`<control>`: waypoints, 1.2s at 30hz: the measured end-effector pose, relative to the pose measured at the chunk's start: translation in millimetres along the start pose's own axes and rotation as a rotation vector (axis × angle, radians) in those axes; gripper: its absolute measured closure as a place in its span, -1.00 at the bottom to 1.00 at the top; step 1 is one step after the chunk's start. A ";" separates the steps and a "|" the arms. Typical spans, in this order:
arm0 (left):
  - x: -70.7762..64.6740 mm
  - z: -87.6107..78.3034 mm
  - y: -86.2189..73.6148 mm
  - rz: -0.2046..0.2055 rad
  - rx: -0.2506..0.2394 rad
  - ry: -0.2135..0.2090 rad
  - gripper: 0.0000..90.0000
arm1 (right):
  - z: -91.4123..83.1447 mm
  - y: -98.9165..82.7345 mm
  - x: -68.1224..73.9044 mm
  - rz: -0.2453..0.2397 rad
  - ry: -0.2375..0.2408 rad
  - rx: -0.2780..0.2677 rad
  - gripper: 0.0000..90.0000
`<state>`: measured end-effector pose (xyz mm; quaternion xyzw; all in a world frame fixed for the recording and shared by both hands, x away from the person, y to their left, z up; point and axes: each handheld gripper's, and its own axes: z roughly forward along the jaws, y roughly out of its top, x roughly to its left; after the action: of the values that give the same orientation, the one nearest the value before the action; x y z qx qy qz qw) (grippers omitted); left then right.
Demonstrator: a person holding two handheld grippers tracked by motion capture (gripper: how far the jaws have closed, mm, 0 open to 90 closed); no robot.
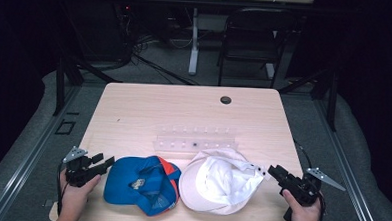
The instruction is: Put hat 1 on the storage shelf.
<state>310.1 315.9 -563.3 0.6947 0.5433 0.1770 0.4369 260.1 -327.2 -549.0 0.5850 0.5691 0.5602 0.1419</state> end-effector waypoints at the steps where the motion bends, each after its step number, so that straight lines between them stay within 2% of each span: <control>1: -0.1 0.0 0.5 0.003 0.002 0.002 -0.01 | -0.7 0.1 1.4 -0.005 -0.002 -0.013 0.28; 2: -0.2 -0.1 0.7 0.003 0.001 0.006 -0.01 | -2.7 1.2 1.8 -0.024 -0.003 -0.006 0.27; 4: -0.6 -1.6 1.0 0.006 0.003 0.011 0.00 | -3.0 1.9 3.9 -0.023 0.017 -0.011 0.22; 6: -1.9 -3.1 1.1 0.016 0.004 0.015 0.00 | -4.6 3.1 6.3 -0.040 0.008 0.001 0.18; 7: -1.9 -3.1 1.1 0.016 0.004 0.015 0.00 | -4.6 3.1 6.3 -0.040 0.008 0.001 0.18; 9: -4.1 -5.5 2.6 0.045 0.004 0.024 0.00 | -2.1 3.7 8.9 -0.019 0.018 0.011 0.08; 11: -5.1 -6.2 2.8 0.052 -0.004 0.030 0.01 | -1.1 3.7 9.2 -0.012 0.019 0.019 0.10; 12: -6.6 -7.7 2.5 0.058 -0.006 0.035 0.01 | -0.7 2.7 10.5 0.024 0.053 0.017 0.20; 13: -6.6 -7.7 2.5 0.058 -0.006 0.035 0.01 | -0.7 2.7 10.5 0.024 0.053 0.017 0.20; 15: -9.4 -7.7 1.5 0.057 -0.007 0.032 0.01 | -6.0 2.4 14.6 -0.016 0.026 0.002 0.33; 16: -9.8 -8.3 1.9 0.062 -0.001 0.028 0.02 | -6.5 2.4 16.6 -0.011 0.034 -0.017 0.35; 17: -9.8 -8.3 1.9 0.062 -0.001 0.028 0.02 | -8.7 3.6 16.8 -0.024 0.033 -0.008 0.37; 19: -12.5 -8.4 3.2 0.075 -0.001 0.024 0.02 | -10.8 5.2 20.4 -0.017 0.029 -0.032 0.42; 22: -14.1 -7.1 3.9 0.085 -0.001 0.021 0.02 | -10.7 10.2 23.2 -0.008 0.043 -0.001 0.36; 24: -14.6 -5.7 4.2 0.088 0.001 0.021 0.02 | -7.9 13.0 24.9 -0.016 0.046 0.058 0.32; 27: -15.4 -3.1 4.3 0.092 0.008 0.016 0.02 | -3.8 11.4 29.5 -0.062 0.029 0.059 0.28; 33: -18.0 -1.1 3.4 0.097 0.015 0.013 0.01 | -1.6 17.2 36.3 -0.064 0.034 0.087 0.21; 36: -19.5 -1.7 2.8 0.100 0.016 0.010 0.01 | 2.4 23.8 42.6 -0.082 0.021 0.125 0.03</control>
<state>303.7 298.8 -555.6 0.7234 0.5115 0.1977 0.4195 262.5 -298.4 -509.6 0.5630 0.6280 0.5231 0.1221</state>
